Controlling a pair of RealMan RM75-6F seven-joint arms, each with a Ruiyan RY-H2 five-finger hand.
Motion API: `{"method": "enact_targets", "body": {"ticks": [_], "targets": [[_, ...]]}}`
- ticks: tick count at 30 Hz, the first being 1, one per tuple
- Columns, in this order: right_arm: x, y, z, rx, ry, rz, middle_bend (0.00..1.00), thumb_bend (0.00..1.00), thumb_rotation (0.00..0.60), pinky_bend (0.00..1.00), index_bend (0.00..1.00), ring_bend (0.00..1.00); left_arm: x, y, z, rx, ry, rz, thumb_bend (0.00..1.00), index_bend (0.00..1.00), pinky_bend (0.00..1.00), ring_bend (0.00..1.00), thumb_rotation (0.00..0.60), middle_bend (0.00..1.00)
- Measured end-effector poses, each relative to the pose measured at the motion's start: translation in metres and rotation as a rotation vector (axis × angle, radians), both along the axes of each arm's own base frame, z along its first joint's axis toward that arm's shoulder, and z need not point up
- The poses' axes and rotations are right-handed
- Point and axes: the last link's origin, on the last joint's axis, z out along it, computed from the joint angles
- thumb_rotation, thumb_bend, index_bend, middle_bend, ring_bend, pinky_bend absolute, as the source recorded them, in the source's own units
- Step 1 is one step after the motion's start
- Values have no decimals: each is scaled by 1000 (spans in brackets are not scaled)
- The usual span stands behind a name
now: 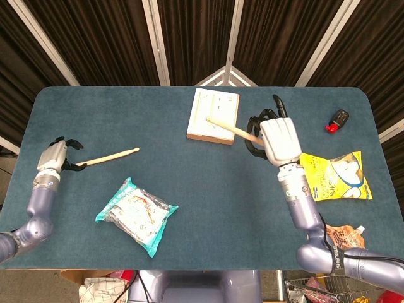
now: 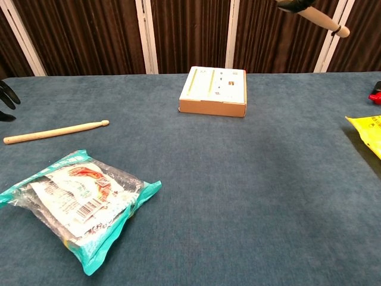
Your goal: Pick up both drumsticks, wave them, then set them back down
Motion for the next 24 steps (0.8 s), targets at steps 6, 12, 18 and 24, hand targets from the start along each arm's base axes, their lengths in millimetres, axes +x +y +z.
{"method": "enact_targets", "body": {"ticks": [6,12,18,24], "targets": [[-9,0,4,-5,8,-23,633,393,600,0,769,338,2,10,-20,-22,59,15,355,403,0,0,600,293],[-14,-2,3,2,5,-35,633,392,600,0,774,338,6,16,-34,-26,131,4,355,400,0,0,600,298],[-17,-3,0,11,6,-35,634,393,600,0,774,339,7,16,-46,-36,165,13,355,396,0,0,600,313],[-18,-4,-3,16,4,-35,634,392,600,0,779,339,8,15,-53,-44,195,26,355,394,0,0,600,343]]}}
